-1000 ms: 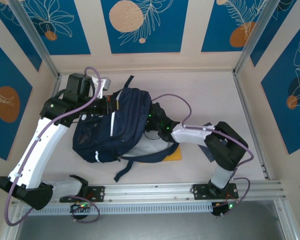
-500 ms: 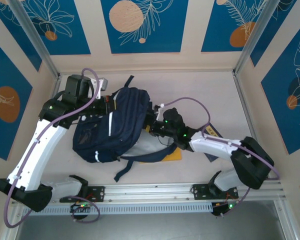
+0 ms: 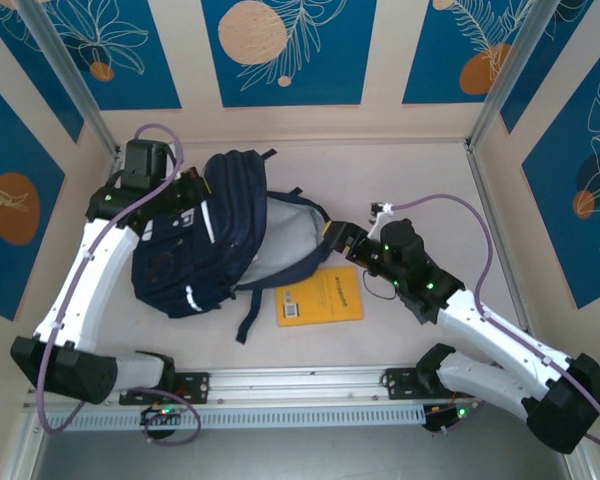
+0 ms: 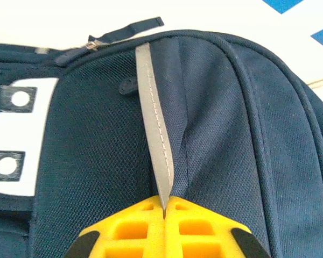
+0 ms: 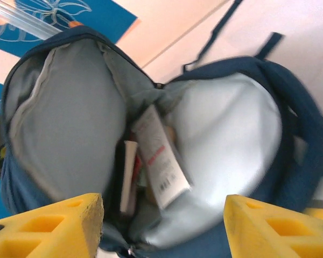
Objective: Pack the student bag
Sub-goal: Close the student bag at the middle-left of the table, then rotate the book at the bottom-center of the table.
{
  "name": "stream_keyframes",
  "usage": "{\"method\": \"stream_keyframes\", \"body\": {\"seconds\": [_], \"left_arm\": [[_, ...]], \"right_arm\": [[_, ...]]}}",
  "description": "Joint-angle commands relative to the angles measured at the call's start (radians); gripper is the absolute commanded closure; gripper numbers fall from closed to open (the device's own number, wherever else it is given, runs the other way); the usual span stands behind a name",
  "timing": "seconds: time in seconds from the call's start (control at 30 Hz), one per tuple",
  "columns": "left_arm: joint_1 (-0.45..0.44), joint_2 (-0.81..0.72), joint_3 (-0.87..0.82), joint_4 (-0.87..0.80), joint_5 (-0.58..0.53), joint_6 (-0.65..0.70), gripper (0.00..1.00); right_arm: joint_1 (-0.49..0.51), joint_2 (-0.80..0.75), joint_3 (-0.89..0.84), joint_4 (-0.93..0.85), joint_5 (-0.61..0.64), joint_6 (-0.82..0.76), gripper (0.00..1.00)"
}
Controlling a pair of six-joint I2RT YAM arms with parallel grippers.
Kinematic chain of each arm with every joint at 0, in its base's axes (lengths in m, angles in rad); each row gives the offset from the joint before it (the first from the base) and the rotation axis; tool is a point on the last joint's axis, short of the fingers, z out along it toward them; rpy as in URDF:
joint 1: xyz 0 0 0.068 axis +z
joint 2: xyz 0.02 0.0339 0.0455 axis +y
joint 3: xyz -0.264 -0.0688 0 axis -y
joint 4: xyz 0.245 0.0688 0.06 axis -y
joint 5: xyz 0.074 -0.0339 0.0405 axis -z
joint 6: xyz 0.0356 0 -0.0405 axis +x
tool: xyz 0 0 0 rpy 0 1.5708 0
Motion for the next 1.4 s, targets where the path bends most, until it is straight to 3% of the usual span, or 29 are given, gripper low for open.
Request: {"method": "stream_keyframes", "body": {"seconds": [0.0,0.13,0.27,0.37,0.43,0.57,0.63,0.73,0.87,1.03,1.17,1.37], "left_arm": [[0.030,0.035,-0.062,0.087,-0.048,-0.040,1.00],[0.025,0.095,-0.161,0.148,0.128,-0.062,1.00],[0.002,0.086,-0.268,0.200,0.207,-0.055,0.99],[-0.036,0.044,-0.318,0.192,0.243,-0.034,0.75],[-0.079,-0.006,-0.347,0.165,0.206,-0.008,0.60],[-0.231,-0.120,-0.438,0.119,0.067,0.039,0.37],[-0.308,-0.156,-0.498,0.115,0.020,0.045,0.34],[-0.428,-0.189,-0.604,0.163,0.008,0.045,0.42],[-0.593,-0.138,-0.661,0.209,0.005,0.058,0.64],[-0.698,-0.025,-0.667,0.279,0.057,0.077,0.82],[-0.746,0.089,-0.643,0.311,0.084,0.095,0.88],[-0.798,0.226,-0.605,0.333,0.095,0.107,0.87]], "right_arm": [[-0.011,-0.017,-0.020,-0.160,0.046,-0.057,0.40],[-0.035,0.003,-0.021,-0.250,0.038,-0.087,0.41],[-0.077,0.067,-0.010,-0.323,-0.003,-0.125,0.43],[-0.108,0.149,-0.003,-0.337,-0.040,-0.151,0.47],[-0.114,0.206,-0.001,-0.314,-0.062,-0.176,0.56],[-0.137,0.356,0.055,-0.311,-0.113,-0.222,0.81],[-0.148,0.421,0.094,-0.324,-0.115,-0.234,0.89],[-0.170,0.520,0.156,-0.333,-0.116,-0.256,0.91],[-0.211,0.682,0.265,-0.362,-0.132,-0.275,0.95],[-0.221,0.835,0.386,-0.424,-0.147,-0.284,0.97],[-0.214,0.866,0.381,-0.437,-0.149,-0.284,0.97],[-0.213,0.819,0.283,-0.419,-0.134,-0.284,0.97]]}}
